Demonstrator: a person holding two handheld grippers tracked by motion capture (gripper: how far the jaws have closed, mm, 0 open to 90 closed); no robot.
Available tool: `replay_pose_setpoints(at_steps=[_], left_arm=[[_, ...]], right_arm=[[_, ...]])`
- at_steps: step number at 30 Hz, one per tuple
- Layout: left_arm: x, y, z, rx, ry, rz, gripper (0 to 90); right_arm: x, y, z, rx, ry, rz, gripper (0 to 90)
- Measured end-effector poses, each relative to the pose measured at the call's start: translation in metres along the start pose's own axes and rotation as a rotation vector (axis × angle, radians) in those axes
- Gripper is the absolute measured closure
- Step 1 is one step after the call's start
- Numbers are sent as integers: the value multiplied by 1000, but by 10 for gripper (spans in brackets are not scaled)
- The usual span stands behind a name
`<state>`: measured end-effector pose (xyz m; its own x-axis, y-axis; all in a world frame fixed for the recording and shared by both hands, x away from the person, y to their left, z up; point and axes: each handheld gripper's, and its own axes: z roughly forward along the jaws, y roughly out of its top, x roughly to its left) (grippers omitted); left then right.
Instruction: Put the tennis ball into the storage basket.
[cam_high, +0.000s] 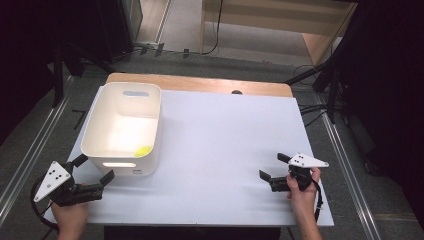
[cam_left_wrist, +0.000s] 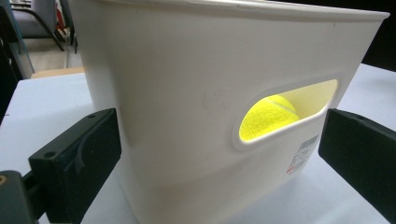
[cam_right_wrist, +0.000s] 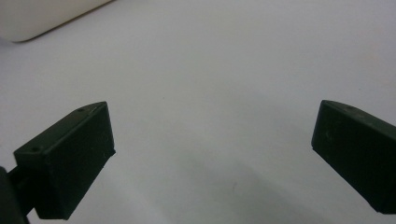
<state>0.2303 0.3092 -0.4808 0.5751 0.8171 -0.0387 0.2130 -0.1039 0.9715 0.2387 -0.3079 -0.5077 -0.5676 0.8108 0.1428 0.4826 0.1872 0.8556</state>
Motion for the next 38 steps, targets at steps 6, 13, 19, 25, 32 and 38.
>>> replay_pose_setpoints(at_steps=[6, 13, 19, 25, 32, 38], left_arm=[[0, 0, 0, -2, -2, -1, 0], [0, 0, 0, -2, -2, -2, 0], [0, 0, 1, -4, -1, -4, 0], [0, 0, 1, -2, -1, -2, 0], [0, 0, 1, 0, 0, 2, 0], [0, 0, 1, 1, 0, 1, 0]], right_arm=[[-6, -9, -12, -8, -21, 29, 0], [-14, -19, -30, -25, -52, 67, 0], [-24, -26, -42, -65, -80, 95, 0], [-25, -27, -46, -112, -108, 84, 0], [-25, -29, -48, -150, -109, 77, 0], [-24, -29, -45, -137, -102, 76, 0]])
